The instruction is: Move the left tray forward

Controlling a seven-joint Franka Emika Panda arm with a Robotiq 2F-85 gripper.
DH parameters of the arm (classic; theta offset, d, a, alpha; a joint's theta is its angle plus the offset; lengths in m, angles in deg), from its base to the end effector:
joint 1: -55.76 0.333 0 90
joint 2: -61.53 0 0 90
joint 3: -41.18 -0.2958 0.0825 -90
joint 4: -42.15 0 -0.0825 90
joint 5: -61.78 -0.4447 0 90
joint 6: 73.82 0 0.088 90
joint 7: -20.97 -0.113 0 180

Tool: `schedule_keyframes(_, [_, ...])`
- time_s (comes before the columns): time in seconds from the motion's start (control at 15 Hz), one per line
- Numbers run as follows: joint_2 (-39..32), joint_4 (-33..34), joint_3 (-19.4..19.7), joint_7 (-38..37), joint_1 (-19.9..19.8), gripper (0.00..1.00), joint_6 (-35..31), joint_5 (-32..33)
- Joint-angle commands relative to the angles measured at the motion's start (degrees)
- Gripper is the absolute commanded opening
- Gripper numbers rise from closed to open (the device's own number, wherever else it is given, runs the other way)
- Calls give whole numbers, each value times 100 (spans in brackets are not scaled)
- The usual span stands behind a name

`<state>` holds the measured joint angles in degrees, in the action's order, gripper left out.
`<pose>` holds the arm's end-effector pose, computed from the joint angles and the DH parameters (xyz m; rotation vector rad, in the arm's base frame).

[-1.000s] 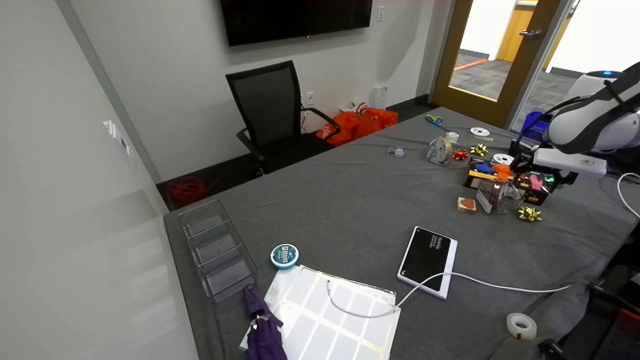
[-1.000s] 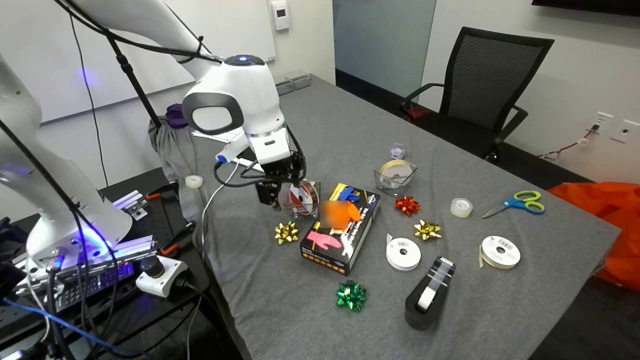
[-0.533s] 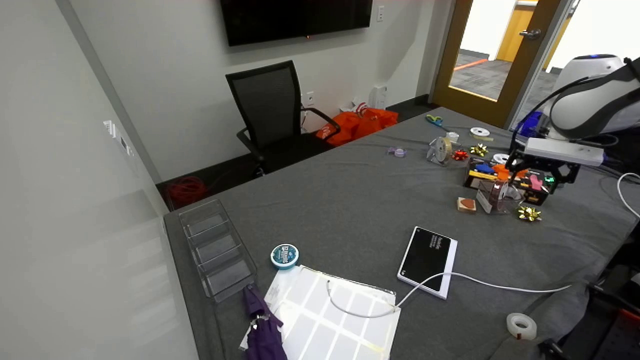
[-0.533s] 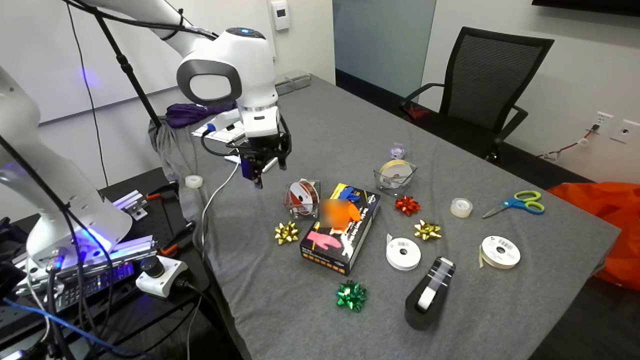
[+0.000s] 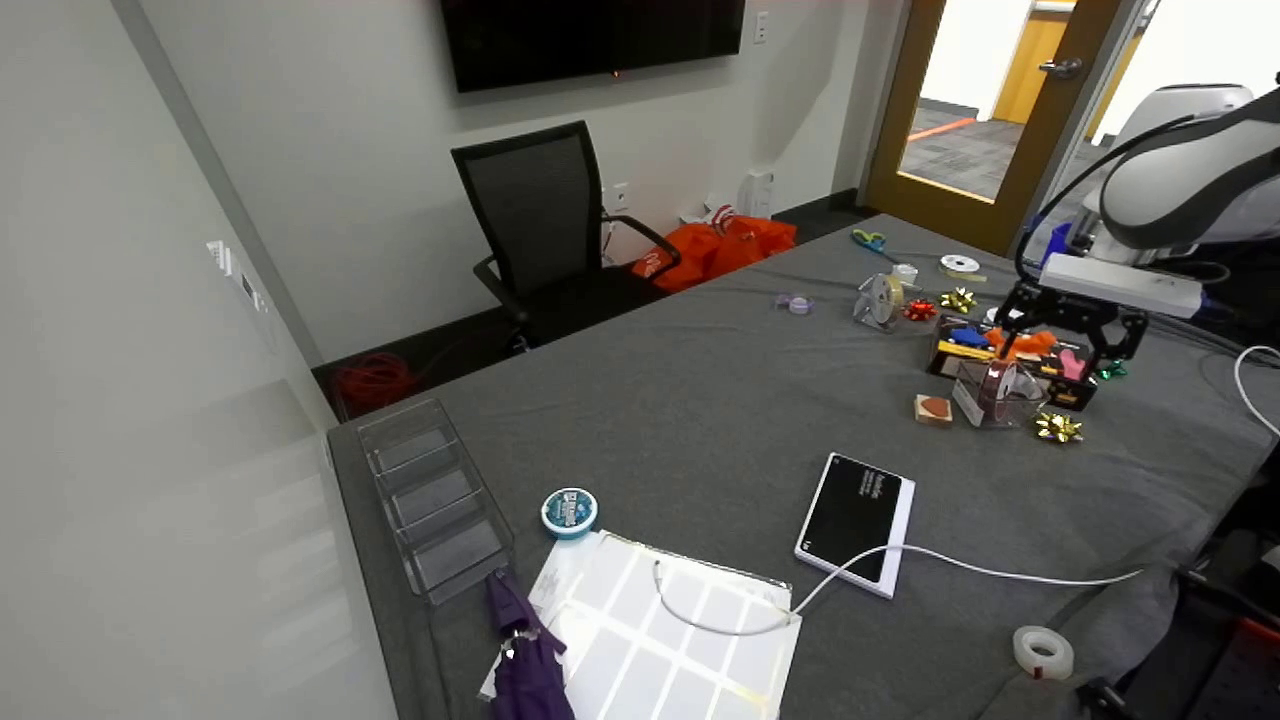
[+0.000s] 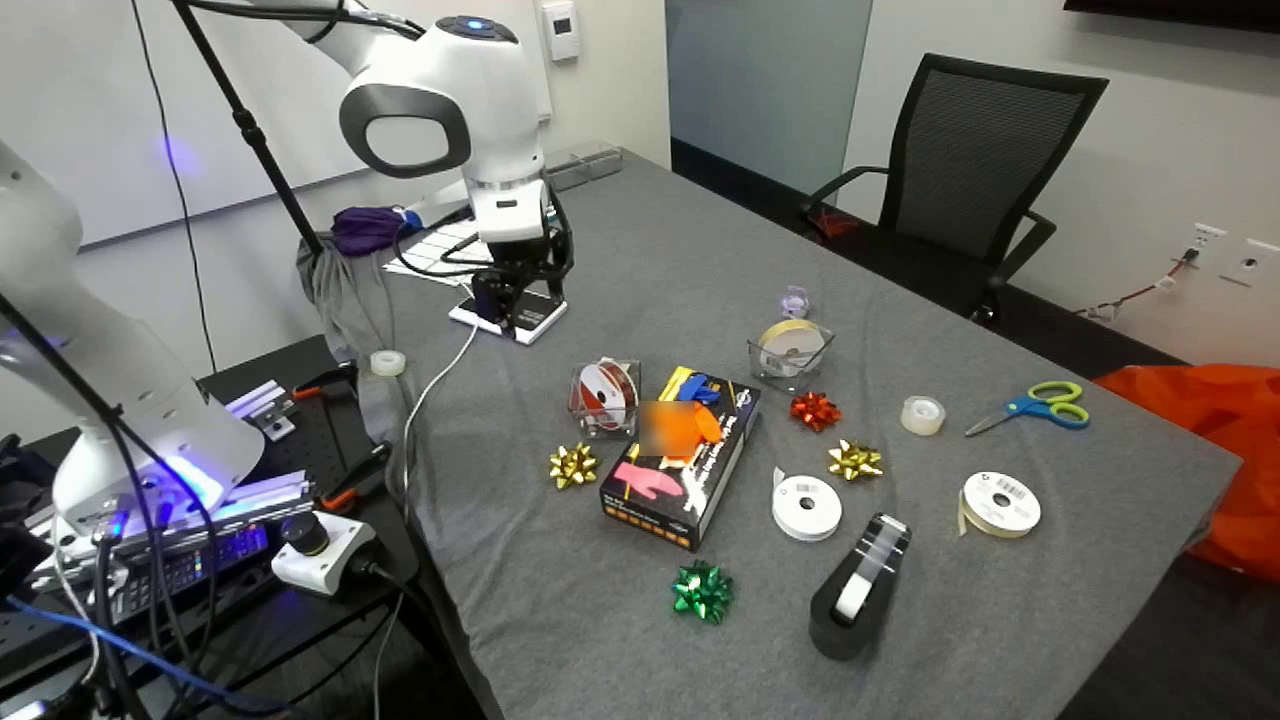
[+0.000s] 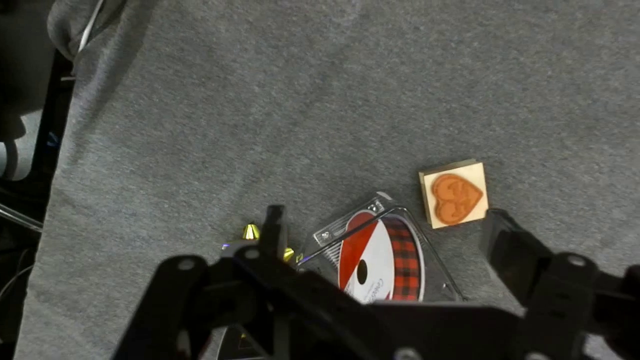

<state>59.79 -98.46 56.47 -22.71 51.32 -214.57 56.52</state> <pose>0.4830 -0.1739 0.2096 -2.5759 1.7221 0.0560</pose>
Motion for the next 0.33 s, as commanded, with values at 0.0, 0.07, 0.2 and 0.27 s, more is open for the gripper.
schedule_keyframes(0.0, [270,-141,-183,191,-224,100,119,-128])
schedule_keyframes(0.07, [298,-139,-192,207,-241,100,135,-132])
schedule_keyframes(0.2, [334,-145,-209,213,-274,100,143,-124])
schedule_keyframes(0.27, [336,-143,-216,201,-286,100,155,-106])
